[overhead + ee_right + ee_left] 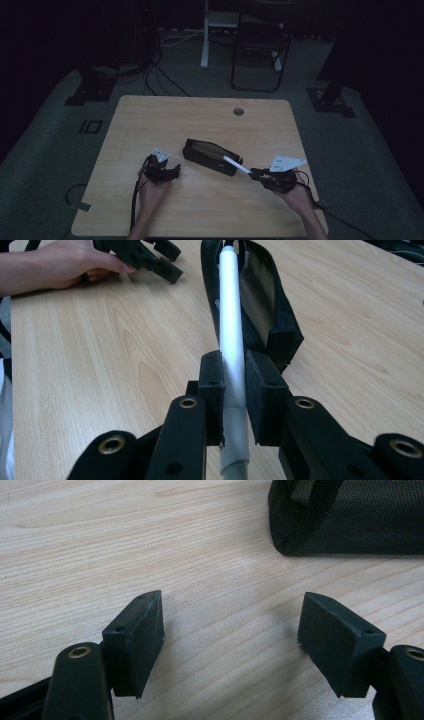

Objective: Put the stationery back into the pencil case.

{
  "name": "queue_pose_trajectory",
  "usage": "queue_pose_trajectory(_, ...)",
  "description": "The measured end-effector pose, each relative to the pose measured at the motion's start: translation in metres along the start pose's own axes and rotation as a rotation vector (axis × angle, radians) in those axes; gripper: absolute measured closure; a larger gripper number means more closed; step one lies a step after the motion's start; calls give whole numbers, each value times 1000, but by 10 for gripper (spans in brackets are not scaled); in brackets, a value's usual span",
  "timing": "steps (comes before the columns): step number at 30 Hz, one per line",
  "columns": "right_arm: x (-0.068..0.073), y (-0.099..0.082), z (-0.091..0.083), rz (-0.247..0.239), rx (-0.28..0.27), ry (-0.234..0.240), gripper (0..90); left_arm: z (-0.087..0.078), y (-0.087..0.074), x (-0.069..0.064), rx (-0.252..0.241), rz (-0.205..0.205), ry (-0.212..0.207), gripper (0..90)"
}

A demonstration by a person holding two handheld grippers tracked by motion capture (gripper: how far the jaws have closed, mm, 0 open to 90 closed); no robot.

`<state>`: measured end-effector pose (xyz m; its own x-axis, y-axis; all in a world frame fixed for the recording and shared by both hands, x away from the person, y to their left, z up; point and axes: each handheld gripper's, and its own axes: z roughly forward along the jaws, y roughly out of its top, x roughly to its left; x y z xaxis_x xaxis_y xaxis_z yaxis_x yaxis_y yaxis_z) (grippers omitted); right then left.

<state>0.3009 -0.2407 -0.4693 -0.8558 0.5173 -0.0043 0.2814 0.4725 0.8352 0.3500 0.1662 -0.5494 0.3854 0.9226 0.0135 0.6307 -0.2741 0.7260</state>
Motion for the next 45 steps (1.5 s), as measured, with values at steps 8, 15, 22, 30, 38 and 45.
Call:
queue_pose_trajectory(8,-3,7,-7,0,12,-14,788,0,0,0,0,1,0,270)
queue_pose_trajectory(15,-6,13,-12,5,-3,-21,788,0,0,0,1,3,-1,269)
queue_pose_trajectory(22,-8,19,-15,6,-11,-30,788,0,0,0,1,4,-1,268)
queue_pose_trajectory(30,-8,28,-15,-1,-15,-38,788,0,0,0,1,4,-1,268)
queue_pose_trajectory(38,-9,36,-15,-1,-18,-42,788,0,0,0,1,4,-1,268)
queue_pose_trajectory(45,-8,43,-12,-5,-14,-59,788,0,0,0,1,4,-1,268)
